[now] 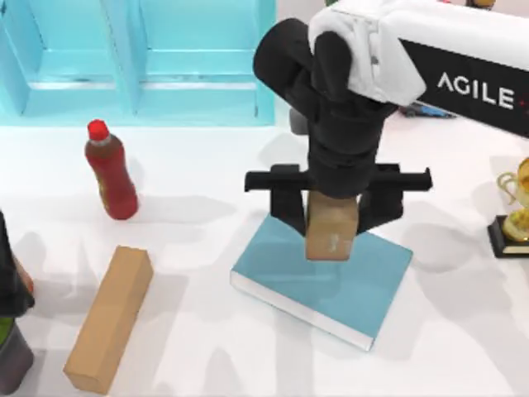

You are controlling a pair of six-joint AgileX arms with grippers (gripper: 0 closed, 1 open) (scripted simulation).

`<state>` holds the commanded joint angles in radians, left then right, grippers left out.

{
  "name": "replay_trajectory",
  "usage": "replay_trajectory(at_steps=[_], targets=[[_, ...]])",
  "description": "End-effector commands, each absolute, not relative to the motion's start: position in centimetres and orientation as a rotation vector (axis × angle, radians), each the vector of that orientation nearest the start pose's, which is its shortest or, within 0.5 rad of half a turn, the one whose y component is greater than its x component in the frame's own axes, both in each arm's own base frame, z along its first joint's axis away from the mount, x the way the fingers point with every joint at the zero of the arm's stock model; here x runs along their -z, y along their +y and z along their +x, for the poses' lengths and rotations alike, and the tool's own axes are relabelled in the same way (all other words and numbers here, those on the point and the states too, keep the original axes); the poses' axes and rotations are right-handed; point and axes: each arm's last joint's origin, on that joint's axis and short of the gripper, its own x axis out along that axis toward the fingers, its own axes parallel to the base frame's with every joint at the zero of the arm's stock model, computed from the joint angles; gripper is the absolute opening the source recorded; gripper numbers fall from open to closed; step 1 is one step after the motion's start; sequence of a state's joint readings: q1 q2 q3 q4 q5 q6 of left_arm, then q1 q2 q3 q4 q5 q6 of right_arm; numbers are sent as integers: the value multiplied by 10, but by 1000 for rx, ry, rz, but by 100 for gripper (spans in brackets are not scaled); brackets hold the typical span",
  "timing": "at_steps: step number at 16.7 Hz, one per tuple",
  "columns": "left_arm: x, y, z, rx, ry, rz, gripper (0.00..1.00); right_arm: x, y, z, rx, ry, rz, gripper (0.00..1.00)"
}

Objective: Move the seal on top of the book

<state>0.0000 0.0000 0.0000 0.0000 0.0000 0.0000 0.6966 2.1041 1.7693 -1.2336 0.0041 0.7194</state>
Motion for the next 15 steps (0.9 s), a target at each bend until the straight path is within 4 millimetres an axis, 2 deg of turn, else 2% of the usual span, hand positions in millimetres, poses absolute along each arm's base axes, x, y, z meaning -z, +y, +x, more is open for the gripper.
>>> replay_trajectory(at_steps=[10,15], targets=[[-160,-1,106,0,0,0,100,-209,267,313,11,1568,12,0],[-160,-1,106,0,0,0,100,-209,267,313,11,1568,12,38]])
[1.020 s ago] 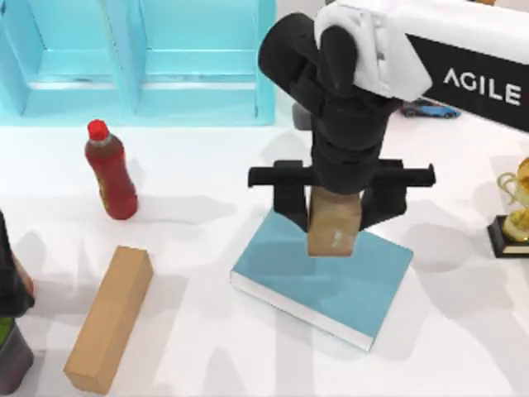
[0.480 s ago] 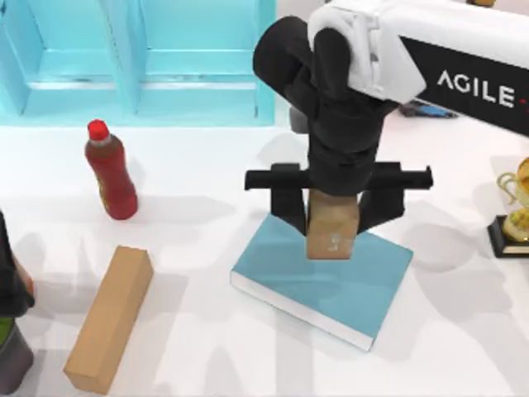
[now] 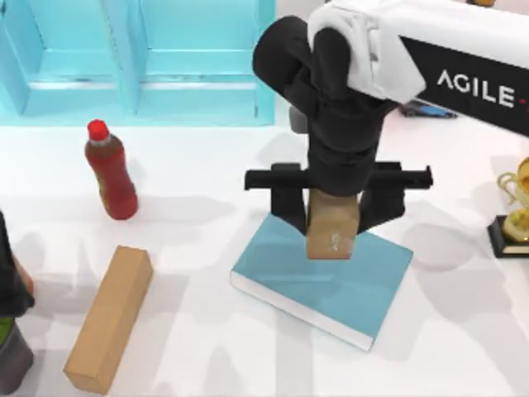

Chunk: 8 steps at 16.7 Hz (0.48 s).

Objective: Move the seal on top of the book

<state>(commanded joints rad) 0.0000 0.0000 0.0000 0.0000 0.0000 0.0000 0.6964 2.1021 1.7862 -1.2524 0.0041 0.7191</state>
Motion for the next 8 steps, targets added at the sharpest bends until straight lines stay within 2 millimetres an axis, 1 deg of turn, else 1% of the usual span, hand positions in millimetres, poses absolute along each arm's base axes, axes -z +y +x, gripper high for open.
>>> replay_trajectory(at_steps=[8], targets=[[-160,-1,106,0,0,0,100,-209,267,313,11,1568,12,98]])
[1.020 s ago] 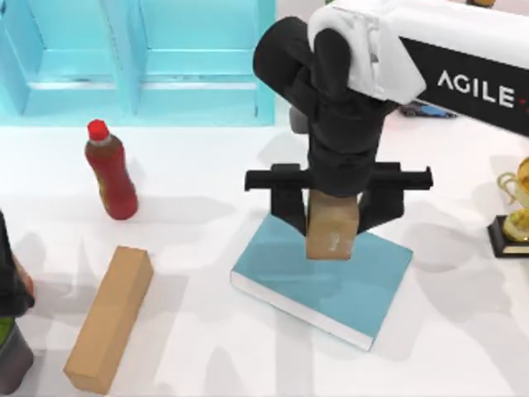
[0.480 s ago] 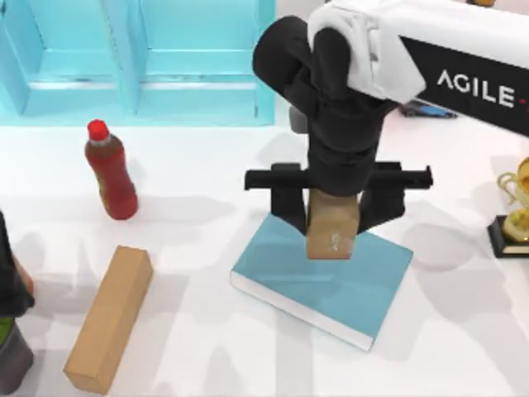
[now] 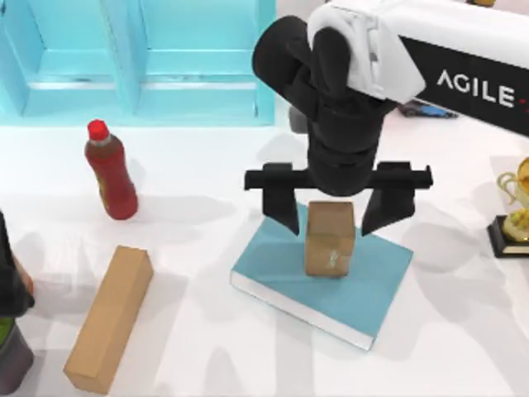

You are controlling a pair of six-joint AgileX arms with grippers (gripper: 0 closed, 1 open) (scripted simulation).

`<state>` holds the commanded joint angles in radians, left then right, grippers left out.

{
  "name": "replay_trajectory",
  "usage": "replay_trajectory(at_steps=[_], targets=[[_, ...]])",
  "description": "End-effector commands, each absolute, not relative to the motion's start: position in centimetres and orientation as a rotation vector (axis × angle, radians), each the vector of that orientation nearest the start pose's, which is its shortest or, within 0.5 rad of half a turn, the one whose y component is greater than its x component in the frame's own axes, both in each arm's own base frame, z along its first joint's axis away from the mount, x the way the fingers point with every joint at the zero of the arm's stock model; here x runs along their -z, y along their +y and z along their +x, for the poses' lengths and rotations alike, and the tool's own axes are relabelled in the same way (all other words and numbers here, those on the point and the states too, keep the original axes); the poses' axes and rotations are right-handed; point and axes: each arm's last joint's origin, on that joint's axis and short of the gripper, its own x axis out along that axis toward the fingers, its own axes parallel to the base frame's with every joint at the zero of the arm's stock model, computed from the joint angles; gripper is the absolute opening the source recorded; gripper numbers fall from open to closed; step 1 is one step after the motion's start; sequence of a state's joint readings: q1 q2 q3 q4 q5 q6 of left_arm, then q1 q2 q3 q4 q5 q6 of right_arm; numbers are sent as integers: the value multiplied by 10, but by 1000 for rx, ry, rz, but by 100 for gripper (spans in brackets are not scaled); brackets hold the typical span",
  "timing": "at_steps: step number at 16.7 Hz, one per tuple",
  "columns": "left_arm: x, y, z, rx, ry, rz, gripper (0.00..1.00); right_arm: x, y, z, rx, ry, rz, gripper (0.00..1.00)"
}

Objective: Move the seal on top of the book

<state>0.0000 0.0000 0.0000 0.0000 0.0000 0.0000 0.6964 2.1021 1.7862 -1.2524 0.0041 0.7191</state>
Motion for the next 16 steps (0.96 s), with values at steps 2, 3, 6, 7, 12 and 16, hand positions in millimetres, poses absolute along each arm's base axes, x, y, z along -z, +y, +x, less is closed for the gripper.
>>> replay_trajectory(at_steps=[2,3,6,7,12,16], targets=[[-160,-1,106,0,0,0,100,-209,267,313,11,1568,12,100],[-160,-1,106,0,0,0,100,-209,267,313,11,1568,12,100],[-160,-1,106,0,0,0,100,-209,267,313,11,1568,12,100],[-160,-1,106,0,0,0,100,-209,267,313,11,1568,12,100],[-160,-1,106,0,0,0,100,-219,267,313,13,1569,13,100],[-160,-1,106,0,0,0,100,-239,267,313,12,1568,13,100]])
